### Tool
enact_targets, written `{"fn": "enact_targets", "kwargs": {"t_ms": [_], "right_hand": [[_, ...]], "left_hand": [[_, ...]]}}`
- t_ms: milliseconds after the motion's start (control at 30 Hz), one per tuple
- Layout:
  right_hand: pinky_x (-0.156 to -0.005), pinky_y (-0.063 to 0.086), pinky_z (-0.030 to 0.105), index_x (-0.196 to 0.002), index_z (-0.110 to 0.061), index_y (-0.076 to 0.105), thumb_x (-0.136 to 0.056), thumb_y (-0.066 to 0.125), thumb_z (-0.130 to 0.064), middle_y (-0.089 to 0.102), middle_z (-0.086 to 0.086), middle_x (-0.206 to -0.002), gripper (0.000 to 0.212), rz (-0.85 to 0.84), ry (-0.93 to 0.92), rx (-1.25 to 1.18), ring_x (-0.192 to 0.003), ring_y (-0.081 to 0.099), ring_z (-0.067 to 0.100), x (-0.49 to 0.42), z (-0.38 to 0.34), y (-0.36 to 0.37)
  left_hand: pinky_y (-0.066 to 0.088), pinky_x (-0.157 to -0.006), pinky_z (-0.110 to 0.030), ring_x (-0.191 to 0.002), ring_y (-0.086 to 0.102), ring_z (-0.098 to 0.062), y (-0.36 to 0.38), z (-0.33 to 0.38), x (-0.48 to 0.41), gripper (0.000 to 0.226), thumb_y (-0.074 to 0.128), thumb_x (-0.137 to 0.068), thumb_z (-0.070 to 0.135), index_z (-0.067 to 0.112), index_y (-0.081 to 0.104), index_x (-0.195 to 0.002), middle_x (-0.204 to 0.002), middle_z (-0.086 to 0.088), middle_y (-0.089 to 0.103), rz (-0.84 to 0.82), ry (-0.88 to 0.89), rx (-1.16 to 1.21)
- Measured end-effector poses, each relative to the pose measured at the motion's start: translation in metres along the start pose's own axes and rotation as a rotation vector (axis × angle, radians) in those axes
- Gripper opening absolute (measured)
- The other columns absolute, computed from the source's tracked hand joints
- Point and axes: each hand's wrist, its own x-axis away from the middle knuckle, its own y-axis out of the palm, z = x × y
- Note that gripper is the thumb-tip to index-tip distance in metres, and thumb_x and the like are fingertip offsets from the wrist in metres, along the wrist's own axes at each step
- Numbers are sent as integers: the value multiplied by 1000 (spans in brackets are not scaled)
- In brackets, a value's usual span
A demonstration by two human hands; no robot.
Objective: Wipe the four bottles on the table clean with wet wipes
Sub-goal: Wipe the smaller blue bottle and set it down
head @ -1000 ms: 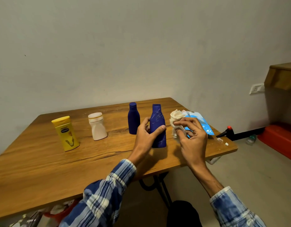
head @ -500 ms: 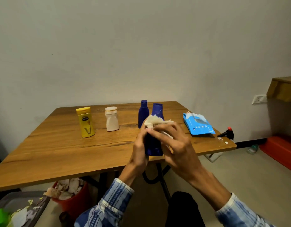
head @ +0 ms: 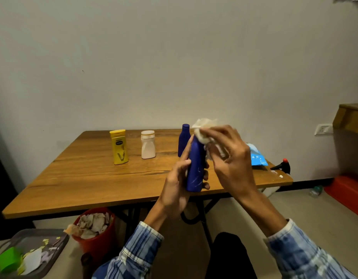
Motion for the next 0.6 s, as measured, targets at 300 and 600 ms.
{"fn": "enact_targets", "kwargs": {"t_ms": [300,600], "right_hand": [[-89,55,24,-116,-8,72,-81,67,15,57,3,-116,42,-112,-19,-6,-112,57,15,17,-6,-5],[-94,51,24,-119,-5,70,-81,72,4,56,9,-125,39,-235,-201,231,-116,52,19,29,-1,3]], "left_hand": [[53,-94,-31,-118,64,-19,-13,3,-3,59,65,-87,20,22,49,-143,-128,1,69,173,88,-194],[58,-84,-30,-108,70,-20,-2,-2,-3,54,68,-84,14,23,52,-135,-119,5,72,183,171,-304]]}}
